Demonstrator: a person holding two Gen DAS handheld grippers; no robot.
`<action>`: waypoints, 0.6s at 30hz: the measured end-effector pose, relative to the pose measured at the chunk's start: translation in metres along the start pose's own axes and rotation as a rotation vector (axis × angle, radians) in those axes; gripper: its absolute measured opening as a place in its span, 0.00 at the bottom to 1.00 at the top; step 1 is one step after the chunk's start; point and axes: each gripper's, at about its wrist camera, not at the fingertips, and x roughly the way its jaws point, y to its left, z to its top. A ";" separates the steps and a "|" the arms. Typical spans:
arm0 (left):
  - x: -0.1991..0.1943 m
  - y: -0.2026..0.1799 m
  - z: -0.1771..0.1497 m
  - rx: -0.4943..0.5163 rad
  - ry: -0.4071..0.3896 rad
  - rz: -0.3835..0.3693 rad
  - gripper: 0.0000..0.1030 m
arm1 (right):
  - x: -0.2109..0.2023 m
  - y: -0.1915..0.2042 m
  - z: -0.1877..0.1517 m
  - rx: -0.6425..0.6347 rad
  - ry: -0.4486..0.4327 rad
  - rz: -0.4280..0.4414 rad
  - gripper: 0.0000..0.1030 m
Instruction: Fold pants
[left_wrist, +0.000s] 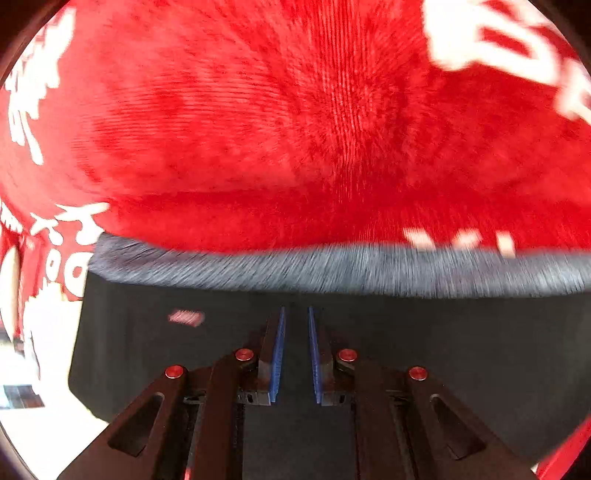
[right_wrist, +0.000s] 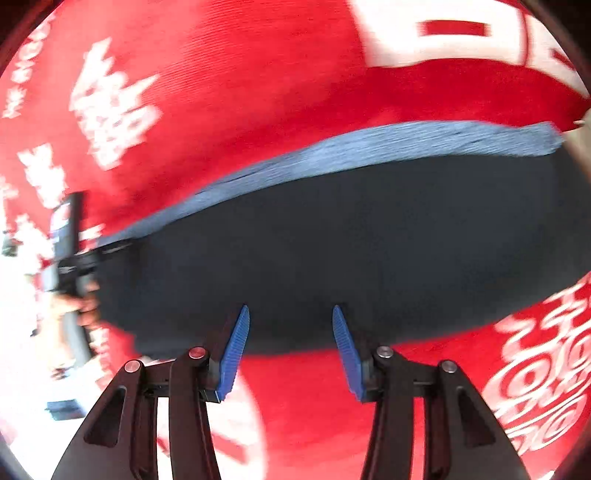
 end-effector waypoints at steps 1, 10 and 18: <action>-0.007 0.008 -0.012 0.012 0.004 -0.023 0.14 | 0.005 0.013 -0.007 -0.002 0.019 0.052 0.54; 0.001 0.055 -0.060 0.035 0.016 -0.051 0.14 | 0.112 0.106 -0.062 0.131 0.144 0.379 0.55; 0.021 0.085 -0.069 0.064 -0.028 -0.060 0.14 | 0.126 0.104 -0.058 0.245 0.107 0.418 0.54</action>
